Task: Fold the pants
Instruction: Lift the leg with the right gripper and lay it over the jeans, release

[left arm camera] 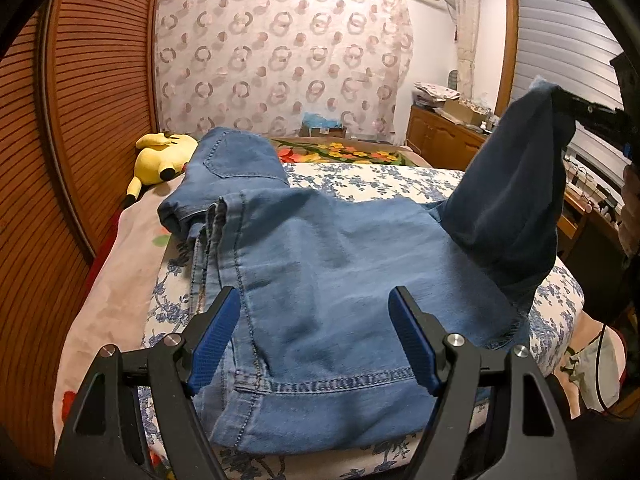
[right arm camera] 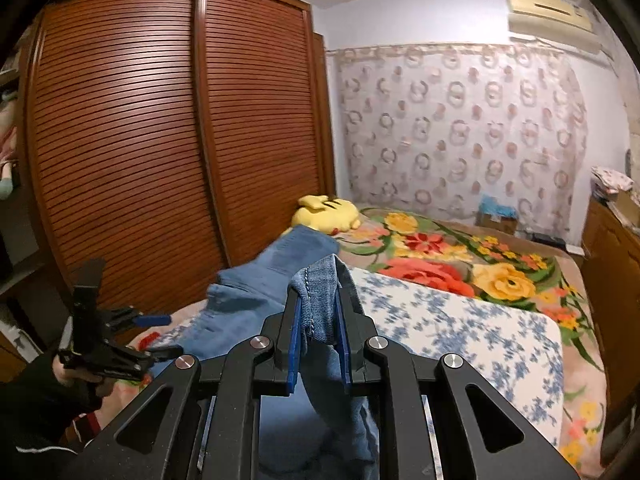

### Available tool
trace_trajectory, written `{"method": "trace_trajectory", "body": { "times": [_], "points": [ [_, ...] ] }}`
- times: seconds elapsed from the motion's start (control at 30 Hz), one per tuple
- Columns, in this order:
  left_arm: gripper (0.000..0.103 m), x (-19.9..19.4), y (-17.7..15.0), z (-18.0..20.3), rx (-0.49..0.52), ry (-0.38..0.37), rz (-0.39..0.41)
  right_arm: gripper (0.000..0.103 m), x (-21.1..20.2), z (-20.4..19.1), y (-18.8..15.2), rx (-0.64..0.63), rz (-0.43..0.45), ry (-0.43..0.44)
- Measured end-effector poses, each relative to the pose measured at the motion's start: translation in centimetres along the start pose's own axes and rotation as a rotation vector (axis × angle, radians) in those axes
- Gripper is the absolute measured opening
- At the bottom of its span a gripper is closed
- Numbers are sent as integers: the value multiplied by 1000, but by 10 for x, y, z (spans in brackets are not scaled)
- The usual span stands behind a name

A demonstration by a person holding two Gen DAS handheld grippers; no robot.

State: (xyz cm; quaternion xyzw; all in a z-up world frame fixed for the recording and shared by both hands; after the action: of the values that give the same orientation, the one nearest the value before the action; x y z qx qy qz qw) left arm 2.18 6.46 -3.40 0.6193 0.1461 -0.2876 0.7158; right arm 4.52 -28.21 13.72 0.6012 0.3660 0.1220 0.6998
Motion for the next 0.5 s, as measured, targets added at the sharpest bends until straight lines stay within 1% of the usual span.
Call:
{"method": "trace_trajectory", "body": {
  "times": [0.37, 0.5],
  "points": [
    [77, -8, -7, -11, -23, 17, 16, 16, 26, -21, 2, -19, -21, 152],
    [77, -14, -10, -19, -37, 29, 25, 16, 41, -28, 1, -22, -47, 203]
  ]
}}
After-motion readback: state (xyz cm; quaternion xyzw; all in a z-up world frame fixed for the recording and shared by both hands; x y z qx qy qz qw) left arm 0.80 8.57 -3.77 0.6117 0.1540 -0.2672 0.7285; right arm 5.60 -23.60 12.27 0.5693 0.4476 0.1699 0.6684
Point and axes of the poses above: each gripper's, at about its wrist camera, not at the fingertips, and x roughly the way its jaws point, z to its right, y to its top, the point moved 3 cm from there along x, roughly the way its jaws point, and after that the axes turned 10 degrees about -y, right-handed, at the moved point
